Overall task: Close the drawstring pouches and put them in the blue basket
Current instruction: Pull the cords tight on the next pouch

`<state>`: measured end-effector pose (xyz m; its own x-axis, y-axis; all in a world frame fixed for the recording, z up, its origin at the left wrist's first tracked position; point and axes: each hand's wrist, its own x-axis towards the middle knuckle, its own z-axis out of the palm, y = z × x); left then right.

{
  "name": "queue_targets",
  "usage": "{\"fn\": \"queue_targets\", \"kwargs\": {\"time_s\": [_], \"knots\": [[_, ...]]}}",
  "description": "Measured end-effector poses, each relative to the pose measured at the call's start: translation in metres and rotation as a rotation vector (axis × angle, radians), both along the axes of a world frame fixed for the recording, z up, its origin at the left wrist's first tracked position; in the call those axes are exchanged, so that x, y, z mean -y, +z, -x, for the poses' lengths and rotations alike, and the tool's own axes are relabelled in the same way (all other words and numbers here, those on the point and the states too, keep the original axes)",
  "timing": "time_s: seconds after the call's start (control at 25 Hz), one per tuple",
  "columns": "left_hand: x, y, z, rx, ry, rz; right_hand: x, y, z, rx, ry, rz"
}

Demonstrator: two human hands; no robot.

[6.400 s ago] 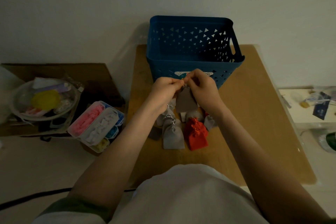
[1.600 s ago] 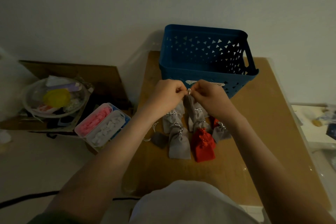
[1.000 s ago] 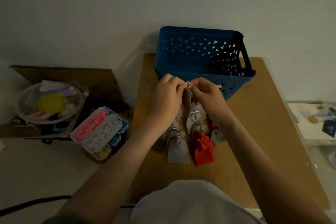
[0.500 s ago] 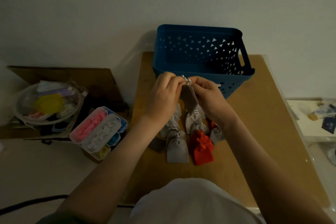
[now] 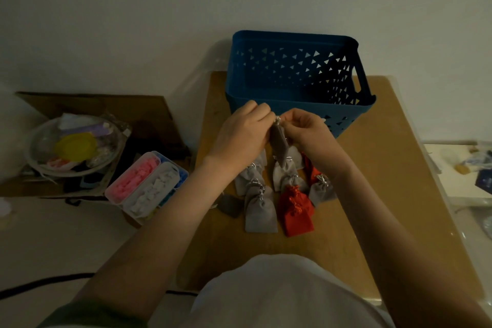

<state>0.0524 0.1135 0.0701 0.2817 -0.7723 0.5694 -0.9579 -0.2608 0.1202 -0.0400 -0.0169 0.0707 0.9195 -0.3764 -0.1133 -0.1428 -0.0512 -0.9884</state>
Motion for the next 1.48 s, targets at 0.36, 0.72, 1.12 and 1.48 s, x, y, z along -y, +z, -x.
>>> {"fn": "queue_targets", "kwargs": {"time_s": [0.36,0.72,1.12,1.48], "knots": [[-0.002,-0.014,0.008,-0.162,0.029,0.110,0.010,-0.004,0.011,-0.024,-0.058,0.186],[0.026,-0.038,0.033,-0.997,0.163,-0.136,0.027,-0.041,0.044,-0.139,0.028,-0.049],[-0.017,-0.104,0.046,-1.079,0.383,-0.661,0.048,-0.167,0.116,-0.604,-0.330,-0.176],[-0.016,-0.116,0.055,-1.154,0.350,-0.678,0.040,-0.178,0.094,-0.640,-0.359,-0.205]]}}
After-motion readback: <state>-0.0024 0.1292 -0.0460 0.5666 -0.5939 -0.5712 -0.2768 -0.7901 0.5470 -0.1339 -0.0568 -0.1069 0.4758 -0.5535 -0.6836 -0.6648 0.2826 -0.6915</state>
